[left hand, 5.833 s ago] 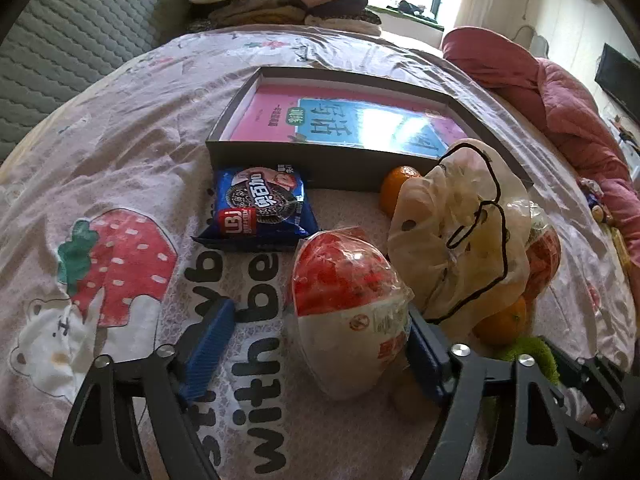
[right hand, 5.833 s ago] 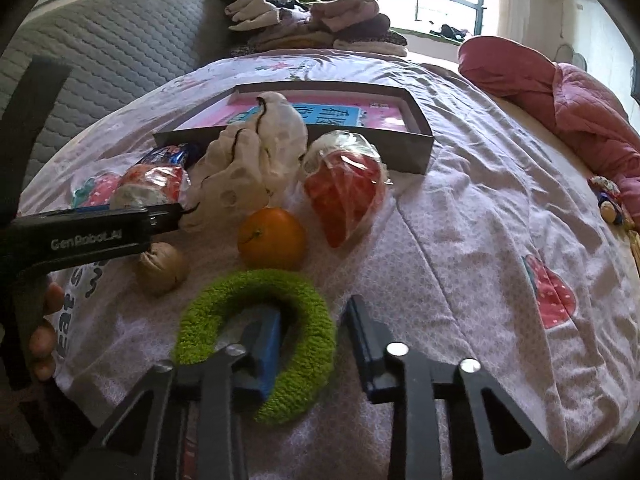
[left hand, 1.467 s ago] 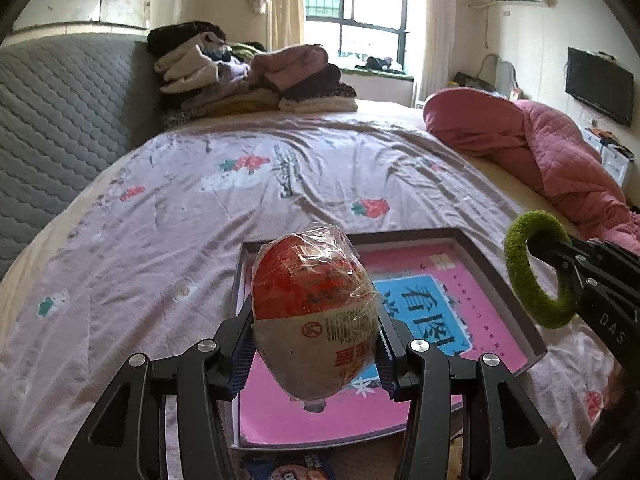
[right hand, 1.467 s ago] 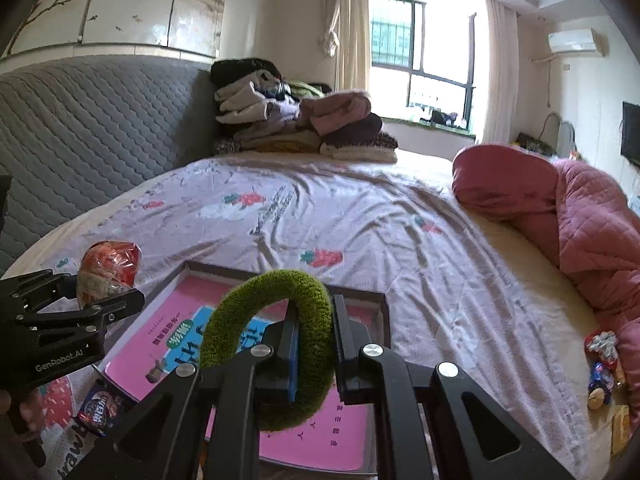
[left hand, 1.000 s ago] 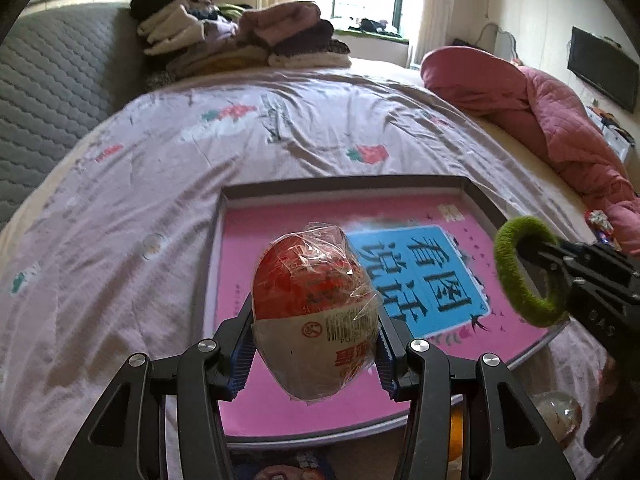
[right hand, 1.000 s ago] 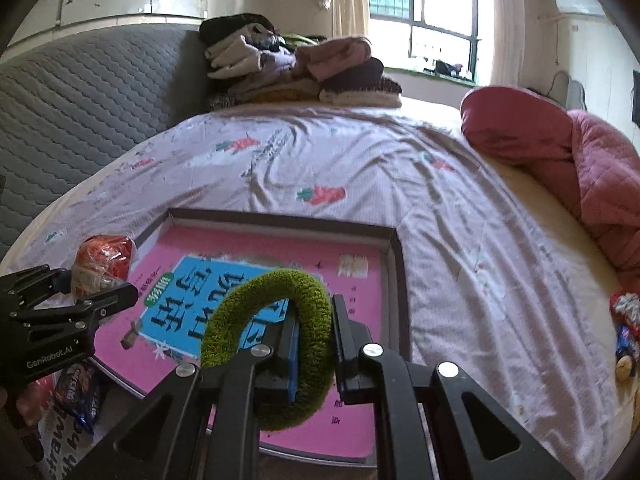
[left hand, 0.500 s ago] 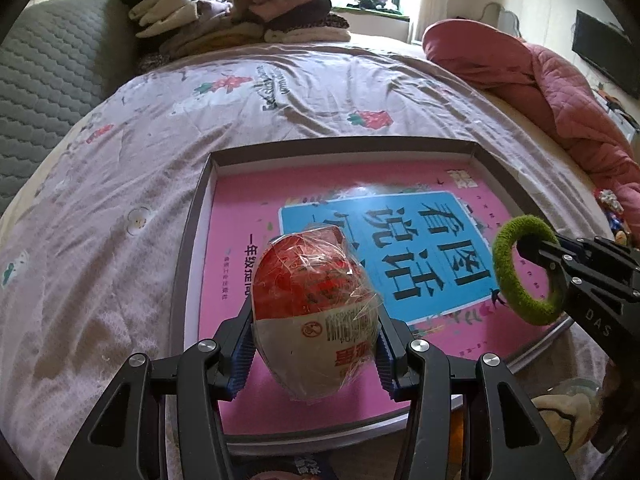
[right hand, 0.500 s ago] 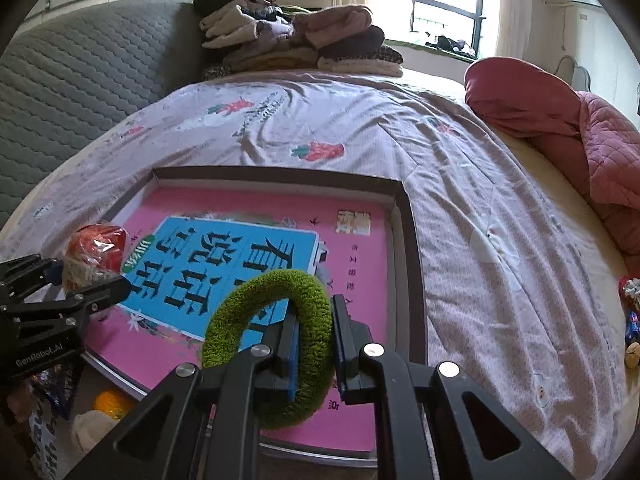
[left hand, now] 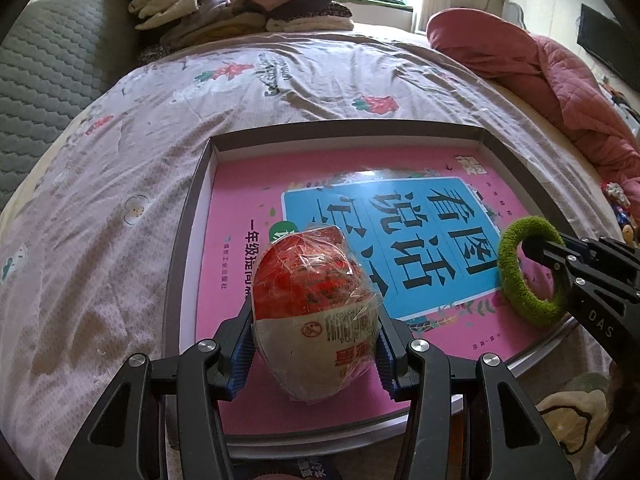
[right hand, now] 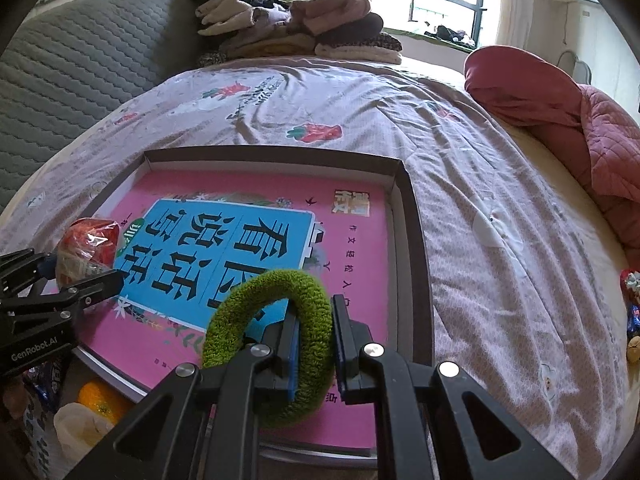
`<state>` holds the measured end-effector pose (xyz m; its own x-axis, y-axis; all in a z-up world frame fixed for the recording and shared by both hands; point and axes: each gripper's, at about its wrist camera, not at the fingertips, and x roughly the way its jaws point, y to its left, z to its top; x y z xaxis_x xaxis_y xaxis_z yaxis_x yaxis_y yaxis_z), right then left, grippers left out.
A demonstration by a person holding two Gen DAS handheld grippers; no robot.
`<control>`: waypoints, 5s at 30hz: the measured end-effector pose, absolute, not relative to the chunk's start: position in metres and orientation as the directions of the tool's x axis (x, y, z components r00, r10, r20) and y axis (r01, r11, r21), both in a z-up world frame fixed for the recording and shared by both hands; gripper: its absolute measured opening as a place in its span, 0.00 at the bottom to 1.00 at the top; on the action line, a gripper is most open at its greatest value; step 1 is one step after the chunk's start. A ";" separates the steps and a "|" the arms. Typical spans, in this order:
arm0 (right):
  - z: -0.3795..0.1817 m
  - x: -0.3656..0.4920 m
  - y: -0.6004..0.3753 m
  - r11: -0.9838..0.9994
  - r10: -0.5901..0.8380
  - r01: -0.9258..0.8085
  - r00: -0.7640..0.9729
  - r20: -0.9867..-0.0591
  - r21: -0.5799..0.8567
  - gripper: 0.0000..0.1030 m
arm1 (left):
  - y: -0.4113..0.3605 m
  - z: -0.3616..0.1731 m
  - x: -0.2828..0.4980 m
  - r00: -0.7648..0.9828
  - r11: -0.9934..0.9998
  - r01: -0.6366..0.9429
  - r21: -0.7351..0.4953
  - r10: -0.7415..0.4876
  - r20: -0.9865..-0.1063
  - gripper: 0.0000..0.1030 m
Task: Organize objects
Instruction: 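Lower the wrapped ball onto the book and open the left gripper while the right releases the ring, then withdraw both grippers from the tray back toward the remaining items, then move the left gripper to the white mesh bag while the right gripper approaches the clear bag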
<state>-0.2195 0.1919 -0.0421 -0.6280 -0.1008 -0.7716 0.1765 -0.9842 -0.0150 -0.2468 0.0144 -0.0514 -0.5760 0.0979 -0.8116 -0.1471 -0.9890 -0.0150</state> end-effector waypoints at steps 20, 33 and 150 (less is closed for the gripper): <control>-0.041 -0.221 0.198 -0.989 -0.075 0.145 -0.619 -0.781 -0.020 0.20 | 0.018 -0.050 -0.246 -0.584 -0.990 -0.139 0.026 0.060 -0.809 0.51; -0.032 -0.218 0.197 -0.989 -0.068 0.145 -0.631 -0.773 -0.032 0.30 | 0.016 -0.043 -0.244 -0.604 -0.993 -0.116 0.035 0.043 -0.796 0.59; 0.016 -0.071 0.201 -0.961 -0.223 0.273 -0.694 -0.684 0.036 0.50 | 0.044 -0.005 -0.095 -0.603 -0.971 -0.239 0.002 0.147 -0.784 0.68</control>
